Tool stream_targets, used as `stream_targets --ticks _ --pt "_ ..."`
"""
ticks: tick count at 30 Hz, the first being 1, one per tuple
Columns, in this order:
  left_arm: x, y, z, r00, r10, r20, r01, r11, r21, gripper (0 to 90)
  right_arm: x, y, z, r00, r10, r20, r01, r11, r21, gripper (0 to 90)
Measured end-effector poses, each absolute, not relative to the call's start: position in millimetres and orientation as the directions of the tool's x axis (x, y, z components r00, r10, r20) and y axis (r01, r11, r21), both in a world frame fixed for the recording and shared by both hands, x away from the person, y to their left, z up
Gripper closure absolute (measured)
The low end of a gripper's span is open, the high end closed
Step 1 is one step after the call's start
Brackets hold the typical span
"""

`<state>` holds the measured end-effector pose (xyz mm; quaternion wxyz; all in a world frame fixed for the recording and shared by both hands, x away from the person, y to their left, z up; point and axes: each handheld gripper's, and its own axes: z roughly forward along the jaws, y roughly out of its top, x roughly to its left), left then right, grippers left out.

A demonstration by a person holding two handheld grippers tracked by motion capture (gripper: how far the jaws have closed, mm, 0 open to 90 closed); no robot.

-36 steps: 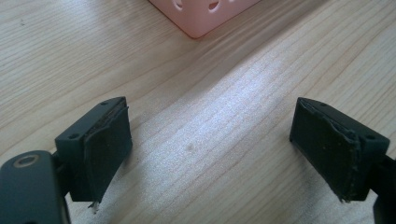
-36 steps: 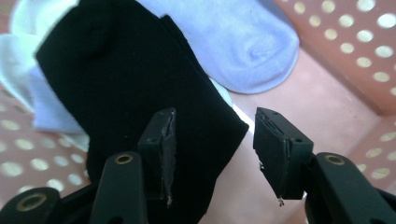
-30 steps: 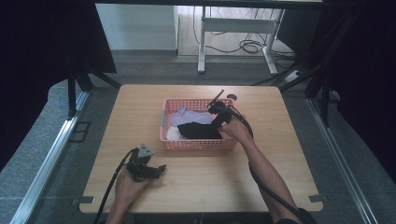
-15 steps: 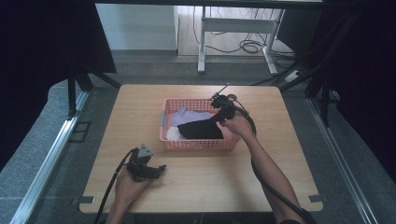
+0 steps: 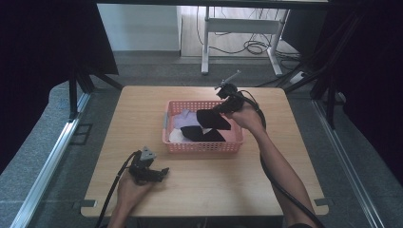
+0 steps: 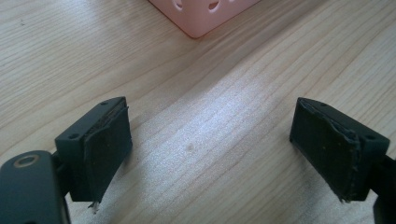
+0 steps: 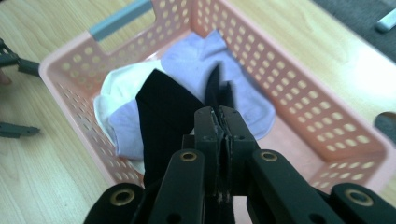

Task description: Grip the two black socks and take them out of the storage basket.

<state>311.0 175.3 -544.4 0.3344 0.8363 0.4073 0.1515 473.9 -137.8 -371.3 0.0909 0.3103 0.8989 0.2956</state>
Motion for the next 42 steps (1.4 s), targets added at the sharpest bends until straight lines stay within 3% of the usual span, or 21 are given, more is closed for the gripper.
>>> stream_targets --ticks 26,42 --pt "311 175 -544 0.624 0.781 -0.020 0.581 -0.446 0.681 12.4 464 -195 -309 -0.730 0.683 -0.038 0.487 0.557 0.673 86.8" --pt "311 175 -544 0.622 0.783 -0.021 0.580 -0.443 0.684 12.5 462 -273 -292 -0.588 0.807 -0.048 0.555 0.446 0.702 86.7"
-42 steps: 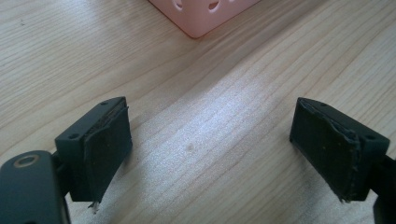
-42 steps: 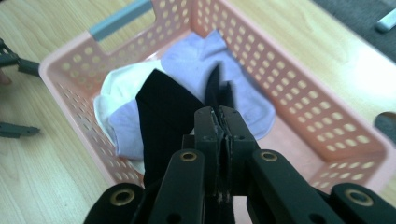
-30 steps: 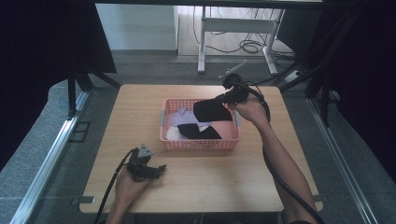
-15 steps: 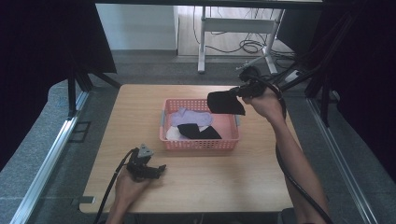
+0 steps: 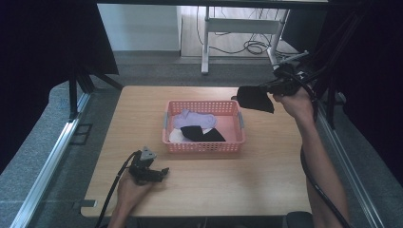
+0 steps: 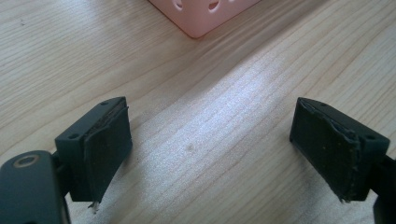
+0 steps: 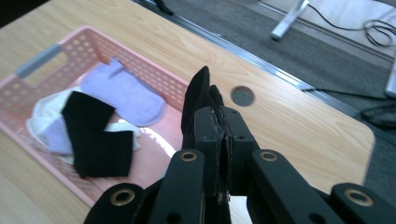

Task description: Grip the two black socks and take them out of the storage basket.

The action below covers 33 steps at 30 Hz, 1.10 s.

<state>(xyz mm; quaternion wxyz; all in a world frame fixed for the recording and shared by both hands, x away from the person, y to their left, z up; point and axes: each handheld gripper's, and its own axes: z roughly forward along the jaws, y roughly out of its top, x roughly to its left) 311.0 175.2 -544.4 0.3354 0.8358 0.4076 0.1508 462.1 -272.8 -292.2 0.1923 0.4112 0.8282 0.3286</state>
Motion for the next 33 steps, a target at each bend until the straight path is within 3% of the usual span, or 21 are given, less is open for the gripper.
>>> stream_targets --ticks 11,33 --pt "311 175 -545 0.622 0.783 -0.021 0.580 -0.442 0.684 12.5 467 -304 -315 -0.506 0.861 -0.052 0.618 0.404 0.674 86.7" --pt "311 175 -544 0.622 0.783 -0.023 0.582 -0.442 0.682 12.5 480 -323 -427 -0.442 0.896 -0.033 0.747 0.388 0.539 86.2"
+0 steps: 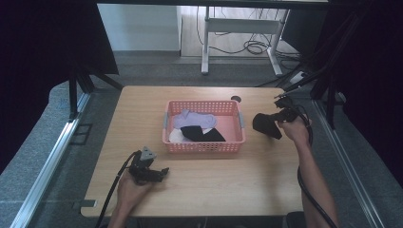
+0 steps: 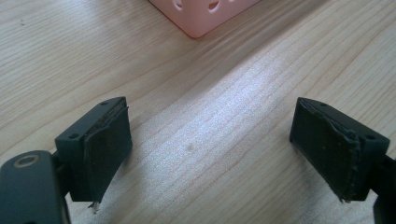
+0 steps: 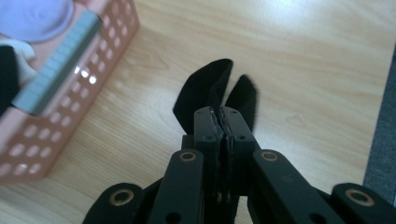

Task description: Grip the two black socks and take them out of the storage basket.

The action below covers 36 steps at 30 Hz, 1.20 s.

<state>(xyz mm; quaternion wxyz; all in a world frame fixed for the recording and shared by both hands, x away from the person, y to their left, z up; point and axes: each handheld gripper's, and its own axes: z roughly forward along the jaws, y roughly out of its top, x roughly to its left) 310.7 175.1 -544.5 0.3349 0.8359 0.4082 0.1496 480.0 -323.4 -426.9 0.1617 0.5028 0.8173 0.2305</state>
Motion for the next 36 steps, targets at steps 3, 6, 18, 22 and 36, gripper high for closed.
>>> stream_targets --ticks 3,6,18,22,36 --pt "311 175 -545 0.620 0.784 -0.026 0.583 -0.438 0.685 12.5 479 -326 -439 -0.436 0.899 -0.029 0.761 0.386 0.521 85.9" --pt "311 175 -545 0.619 0.785 -0.026 0.583 -0.437 0.685 12.5 478 -329 -450 -0.427 0.904 -0.022 0.776 0.379 0.505 85.5" --pt "311 175 -544 0.622 0.783 -0.024 0.582 -0.442 0.682 12.5 472 -327 -433 -0.435 0.900 -0.026 0.750 0.378 0.542 60.2" --pt "311 175 -544 0.622 0.783 -0.023 0.582 -0.442 0.682 12.5 469 -318 -420 -0.468 0.883 -0.030 0.718 0.400 0.570 49.6" --pt "311 175 -544 0.624 0.781 -0.020 0.580 -0.445 0.682 12.5 465 -260 -396 -0.614 0.789 -0.022 0.617 0.498 0.609 41.2"
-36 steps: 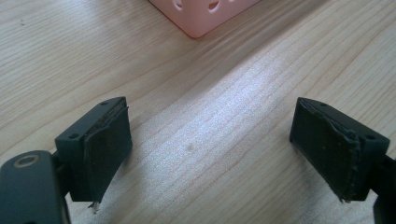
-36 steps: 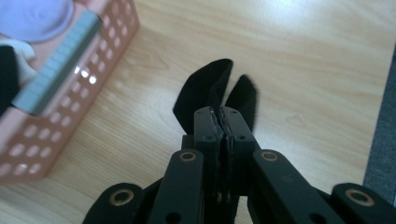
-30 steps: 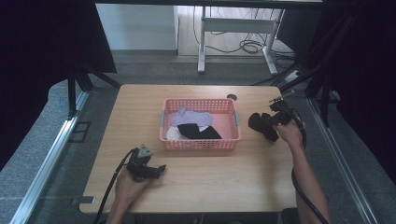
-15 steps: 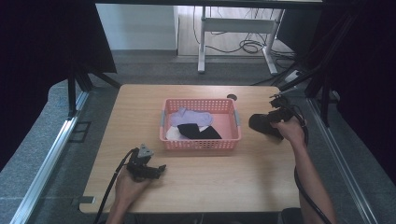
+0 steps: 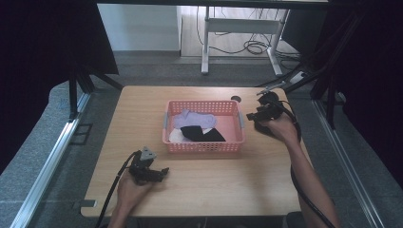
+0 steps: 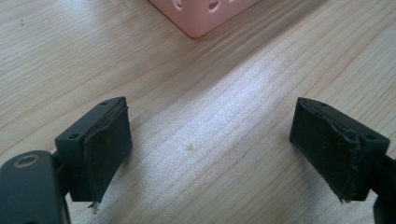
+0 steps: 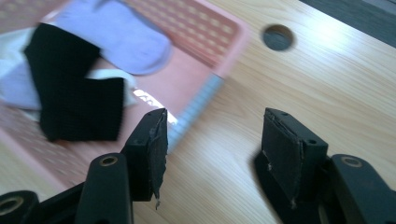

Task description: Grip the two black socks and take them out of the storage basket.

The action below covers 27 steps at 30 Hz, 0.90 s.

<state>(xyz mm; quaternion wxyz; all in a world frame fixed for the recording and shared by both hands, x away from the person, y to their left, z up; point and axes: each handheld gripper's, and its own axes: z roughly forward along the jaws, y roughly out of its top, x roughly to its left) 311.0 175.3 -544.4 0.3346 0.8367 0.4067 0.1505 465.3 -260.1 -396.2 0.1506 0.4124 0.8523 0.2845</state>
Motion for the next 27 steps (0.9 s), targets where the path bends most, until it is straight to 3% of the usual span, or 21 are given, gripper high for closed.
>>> stream_targets --ticks 10,27 --pt "311 175 -544 0.624 0.782 -0.021 0.580 -0.445 0.682 12.5 466 -190 -406 -0.738 0.675 -0.005 0.534 0.589 0.607 41.3" --pt "311 175 -544 0.624 0.781 -0.020 0.580 -0.446 0.681 12.5 471 -100 -443 -0.844 0.535 0.037 0.456 0.680 0.574 43.4"
